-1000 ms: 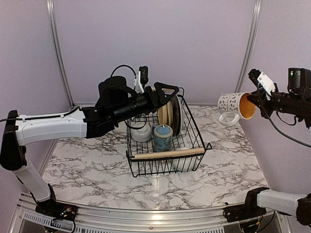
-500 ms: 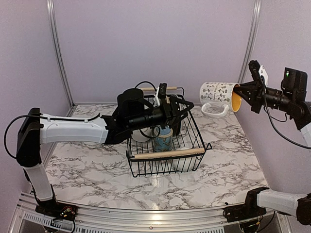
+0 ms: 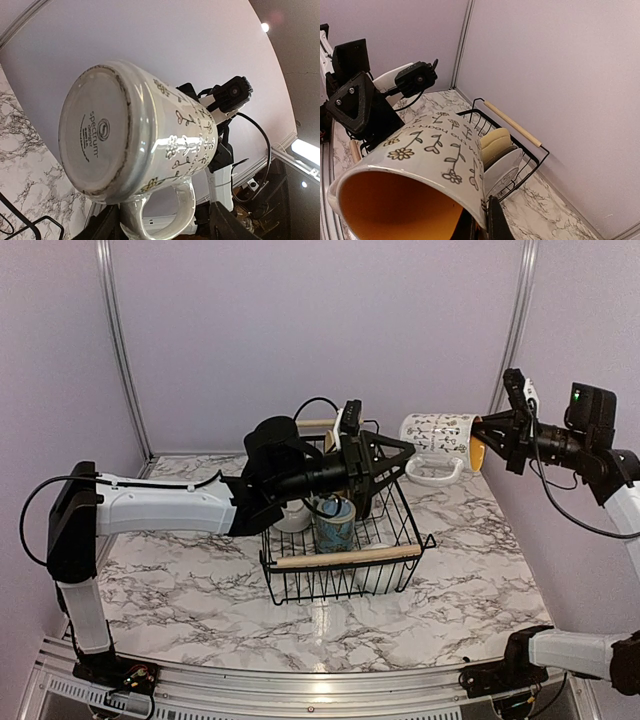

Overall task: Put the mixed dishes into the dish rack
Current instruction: Pass from the right arm to the left, then place the upside down cup on the dish rack.

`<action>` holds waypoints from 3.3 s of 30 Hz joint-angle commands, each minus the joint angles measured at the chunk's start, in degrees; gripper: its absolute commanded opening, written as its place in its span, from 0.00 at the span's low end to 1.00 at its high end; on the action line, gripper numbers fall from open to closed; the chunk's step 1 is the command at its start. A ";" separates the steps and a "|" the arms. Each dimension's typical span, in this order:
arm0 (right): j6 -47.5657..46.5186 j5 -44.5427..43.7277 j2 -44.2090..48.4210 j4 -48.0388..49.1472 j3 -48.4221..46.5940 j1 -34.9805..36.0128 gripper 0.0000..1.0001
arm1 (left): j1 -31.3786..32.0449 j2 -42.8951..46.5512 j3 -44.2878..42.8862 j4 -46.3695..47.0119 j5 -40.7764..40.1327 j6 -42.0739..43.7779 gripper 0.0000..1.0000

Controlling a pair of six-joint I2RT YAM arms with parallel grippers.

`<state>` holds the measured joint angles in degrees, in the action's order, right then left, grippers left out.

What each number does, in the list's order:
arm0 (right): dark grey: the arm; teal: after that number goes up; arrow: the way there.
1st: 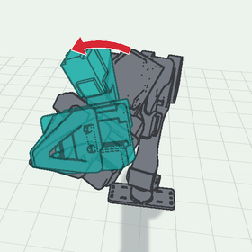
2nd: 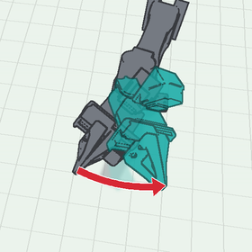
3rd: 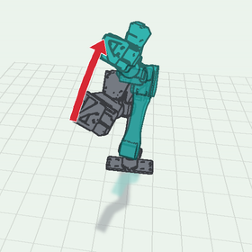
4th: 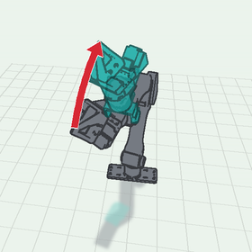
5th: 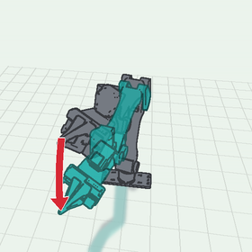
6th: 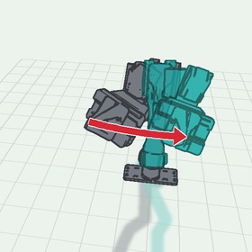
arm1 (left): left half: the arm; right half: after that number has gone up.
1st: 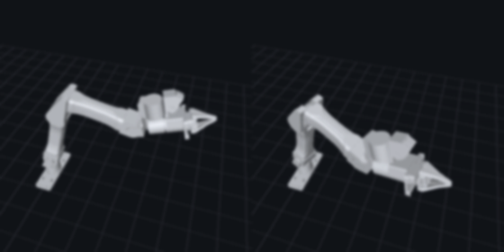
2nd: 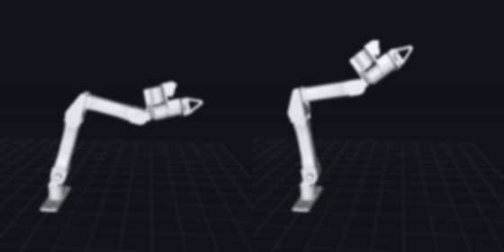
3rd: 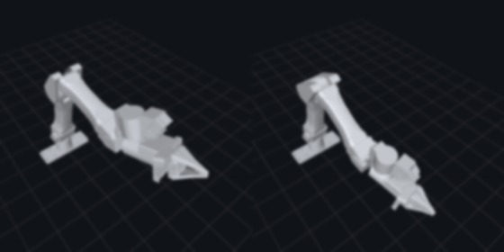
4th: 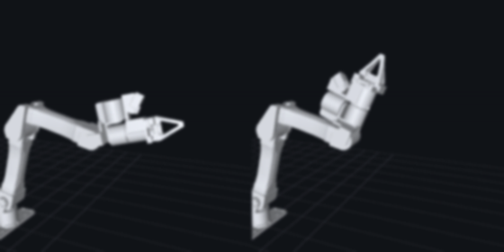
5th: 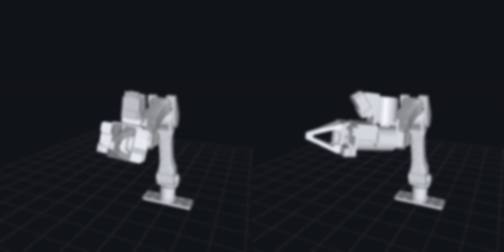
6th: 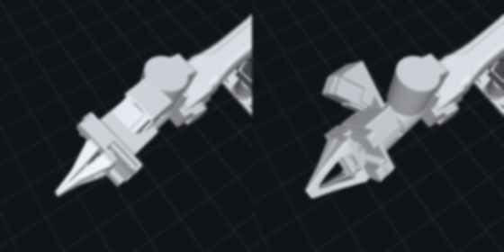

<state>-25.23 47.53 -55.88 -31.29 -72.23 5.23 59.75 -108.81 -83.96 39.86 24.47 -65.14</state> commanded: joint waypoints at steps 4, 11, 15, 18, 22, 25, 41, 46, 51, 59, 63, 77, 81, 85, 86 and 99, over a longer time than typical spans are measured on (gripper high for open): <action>-0.69 9.18 0.29 5.80 -0.25 0.56 0.00 | 0.42 -3.10 -2.65 2.31 6.63 -0.73 0.54; -1.74 13.01 -0.78 5.27 -0.08 0.91 0.00 | 0.41 -3.03 -2.27 2.68 10.50 -0.80 0.42; -3.11 13.34 -1.41 5.07 1.08 1.44 0.00 | 0.37 -2.64 -1.90 4.53 12.03 -0.49 0.33; -4.04 12.52 -1.59 5.08 2.29 1.87 0.00 | 0.37 -2.56 -1.82 5.80 12.95 -0.24 0.20; -5.03 11.05 -1.49 4.91 3.51 2.10 0.07 | -0.08 -1.92 -0.94 5.85 12.91 0.77 0.00; -4.99 10.62 -1.42 4.07 3.63 2.13 0.35 | -1.01 -0.52 0.45 4.90 12.29 1.88 0.00; -10.67 5.45 3.60 -5.79 10.05 1.62 0.70 | -4.66 11.27 -10.48 -56.51 -9.16 42.89 0.00; -9.64 5.00 5.07 -4.48 13.34 1.39 0.70 | -4.56 11.57 -14.67 -72.06 -18.01 53.23 0.00; -8.75 5.40 5.25 -3.33 15.58 1.32 0.70 | -4.38 11.92 -16.12 -82.69 -26.12 58.96 0.00; -6.71 6.21 5.59 -1.33 17.95 1.33 0.70 | -3.05 9.87 -18.16 -89.97 -31.88 64.71 0.00; -6.25 6.37 5.99 -0.55 19.47 1.27 0.70 | -2.09 7.09 -21.13 -93.61 -31.50 68.71 0.00; -5.65 7.50 6.44 0.94 23.13 1.29 0.71 | 1.26 4.40 -22.67 -100.67 -31.45 75.71 0.00; -5.49 8.13 6.37 1.30 23.43 1.32 0.71 | 1.34 2.25 -22.45 -101.66 -31.70 76.84 0.00; -5.68 8.25 6.41 0.87 23.57 1.27 0.71 | 1.34 0.01 -22.56 -101.64 -33.12 78.21 0.00; -5.90 8.20 6.44 0.69 23.66 1.27 0.71 | 1.26 -0.61 -22.63 -101.64 -33.38 78.70 0.00; -5.31 8.82 7.00 1.51 25.36 1.29 0.72 | 0.33 -6.06 -22.82 -101.02 -31.52 80.96 0.03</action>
<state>-31.42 55.13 -49.71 -30.63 -47.48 6.52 60.60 -112.84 -105.16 -64.10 -7.01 14.92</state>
